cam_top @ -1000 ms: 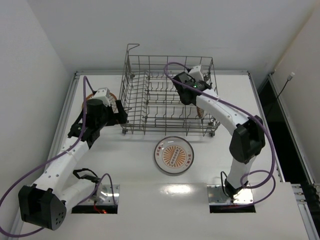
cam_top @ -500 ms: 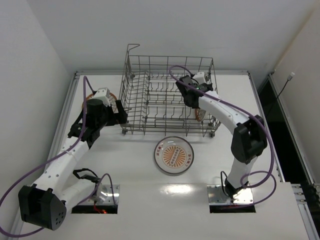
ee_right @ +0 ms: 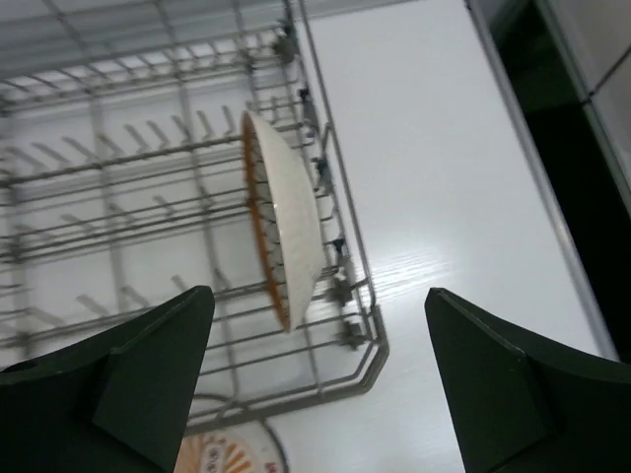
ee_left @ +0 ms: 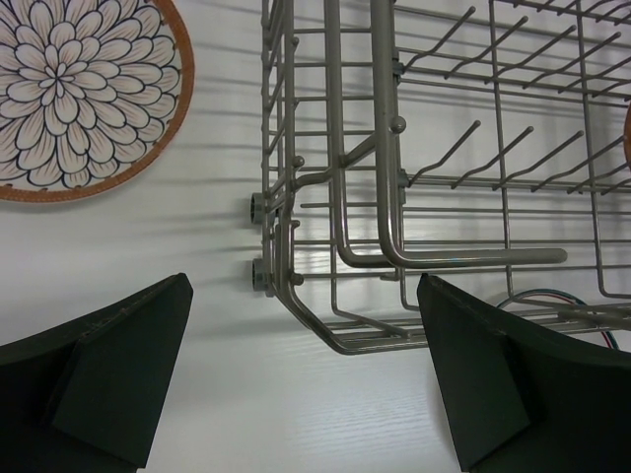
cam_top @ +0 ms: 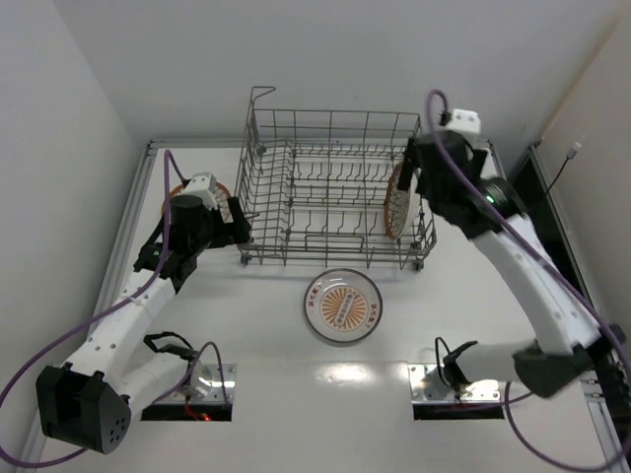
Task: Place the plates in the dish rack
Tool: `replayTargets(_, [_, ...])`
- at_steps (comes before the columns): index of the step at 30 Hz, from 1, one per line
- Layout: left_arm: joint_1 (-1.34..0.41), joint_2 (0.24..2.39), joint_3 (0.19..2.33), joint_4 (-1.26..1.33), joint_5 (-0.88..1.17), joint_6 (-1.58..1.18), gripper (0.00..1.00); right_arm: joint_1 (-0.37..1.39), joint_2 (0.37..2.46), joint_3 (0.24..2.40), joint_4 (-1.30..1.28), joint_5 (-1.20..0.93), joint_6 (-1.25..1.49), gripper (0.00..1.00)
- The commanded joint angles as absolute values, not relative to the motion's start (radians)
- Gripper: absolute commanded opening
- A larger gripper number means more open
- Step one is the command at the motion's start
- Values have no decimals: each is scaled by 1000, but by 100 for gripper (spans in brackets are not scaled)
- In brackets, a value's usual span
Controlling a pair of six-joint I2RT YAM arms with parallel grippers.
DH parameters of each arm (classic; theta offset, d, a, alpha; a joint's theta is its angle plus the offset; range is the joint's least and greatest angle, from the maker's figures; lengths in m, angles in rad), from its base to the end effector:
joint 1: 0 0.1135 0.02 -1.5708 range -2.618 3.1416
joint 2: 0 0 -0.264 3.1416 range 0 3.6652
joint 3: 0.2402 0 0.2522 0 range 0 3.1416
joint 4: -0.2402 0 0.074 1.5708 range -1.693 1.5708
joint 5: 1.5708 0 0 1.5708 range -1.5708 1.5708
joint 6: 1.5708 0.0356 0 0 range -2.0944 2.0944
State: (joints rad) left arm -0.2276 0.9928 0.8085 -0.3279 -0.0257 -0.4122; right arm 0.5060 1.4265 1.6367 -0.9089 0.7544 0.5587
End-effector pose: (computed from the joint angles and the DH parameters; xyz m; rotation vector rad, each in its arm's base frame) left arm 0.2175 -0.0494 0.2950 -0.2096 2.0927 -0.3612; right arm 0.2616 0.1171 0.4203 0.4283 2.0205 -0.2130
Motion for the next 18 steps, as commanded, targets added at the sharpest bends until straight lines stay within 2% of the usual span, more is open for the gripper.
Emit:
replayTargets(1, [-224, 963, 815, -305, -51, -416, 100, 503, 1188, 1476, -868, 521, 612, 87])
replayTargets(3, [-224, 963, 815, -305, -51, -416, 100, 503, 1050, 1230, -786, 433, 672, 87])
replayTargets(4, [-224, 953, 815, -305, -51, -416, 100, 503, 894, 1138, -738, 300, 699, 87])
replayTargets(7, [-224, 953, 815, -305, -40, -416, 100, 503, 631, 654, -473, 44, 837, 87])
replayTargets(8, [-224, 953, 815, -296, -40, -416, 100, 503, 483, 570, -435, 13, 965, 87])
replayTargets(11, [-224, 953, 815, -296, -28, -425, 100, 503, 330, 378, -402, -35, 1089, 87])
replayTargets(13, [-224, 953, 815, -296, -28, -425, 100, 503, 342, 336, -431, -46, 1100, 87])
replayTargets(18, [-224, 953, 815, -296, -28, -425, 100, 503, 552, 313, -402, -93, 1098, 87])
